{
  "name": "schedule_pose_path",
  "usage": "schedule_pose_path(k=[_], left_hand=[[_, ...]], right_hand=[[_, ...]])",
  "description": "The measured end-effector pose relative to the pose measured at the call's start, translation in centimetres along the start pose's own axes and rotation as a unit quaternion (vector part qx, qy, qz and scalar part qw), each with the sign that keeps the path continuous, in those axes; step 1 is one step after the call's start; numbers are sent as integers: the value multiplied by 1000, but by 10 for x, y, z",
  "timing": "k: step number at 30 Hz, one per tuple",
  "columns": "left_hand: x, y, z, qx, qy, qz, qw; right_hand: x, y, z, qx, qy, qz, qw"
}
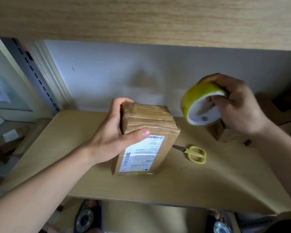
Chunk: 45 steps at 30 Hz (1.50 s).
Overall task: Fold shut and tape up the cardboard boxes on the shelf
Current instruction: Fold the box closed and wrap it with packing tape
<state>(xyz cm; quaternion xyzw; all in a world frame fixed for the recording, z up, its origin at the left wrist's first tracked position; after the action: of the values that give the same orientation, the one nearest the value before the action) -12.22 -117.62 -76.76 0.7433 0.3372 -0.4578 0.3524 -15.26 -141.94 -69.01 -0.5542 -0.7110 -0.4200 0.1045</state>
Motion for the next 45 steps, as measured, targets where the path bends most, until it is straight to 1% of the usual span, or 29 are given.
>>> schedule_pose_path(k=[4,10,14,19,22,24,26,27,29,31,32,34,35,36,40,42,45], left_hand=[[3,-7,-12,-14,-1,12,1000],[9,-13,-19,-30,1,22,999],[11,-18,-26,-37,5,16,999],[17,-25,-33,-39,17,6,999],[17,-29,-40,-34,19,6,999],[19,-31,-46,-22,19,-10,1000],[18,-35,-50,7,50,-29,998],[16,-36,-51,26,86,-40,995],[9,-36,-54,70,192,-67,976],[-1,-33,-53,120,314,-101,936],[-5,-30,-52,141,386,-116,904],[-11,-23,-49,170,529,-145,819],[-13,-20,-45,184,570,-155,786],[-14,-18,-40,197,586,-162,769],[-25,-7,-25,223,600,-163,751],[-31,-2,-16,227,597,-152,754],[-42,7,5,229,584,-122,769]], right_hand=[[-11,-9,7,41,-66,26,997],[-18,-15,30,64,-84,-2,994],[-22,-18,50,101,-84,-19,991],[-20,-20,60,105,-84,-28,991],[-16,-21,70,108,-86,-30,990],[-14,-23,78,113,-90,-31,989],[-13,-23,84,121,-82,-29,989],[-13,-24,86,123,-78,-28,989],[-12,-23,90,125,-76,-27,989],[-10,-22,92,126,-75,-26,989],[-10,-21,94,129,-74,-26,989],[-10,-21,98,136,-75,-24,988],[-11,-20,101,142,-79,-20,987],[-12,-21,103,147,-82,-17,986],[-15,-18,103,143,-93,-3,985],[-17,-17,100,144,-96,6,985],[-15,-18,98,149,-84,13,985]])
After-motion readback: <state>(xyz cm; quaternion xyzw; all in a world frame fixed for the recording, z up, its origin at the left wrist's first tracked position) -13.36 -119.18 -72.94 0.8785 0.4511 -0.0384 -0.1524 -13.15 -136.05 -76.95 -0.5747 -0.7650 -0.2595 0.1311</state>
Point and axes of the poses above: each hand's wrist, its own y-axis towards the middle knuckle, its own z-axis out of the palm, x = y × z, the point moved 10 cm from there along y, towards the middle knuckle, and after that the axes turned 1 degree about -y, right-handed, at the moved point
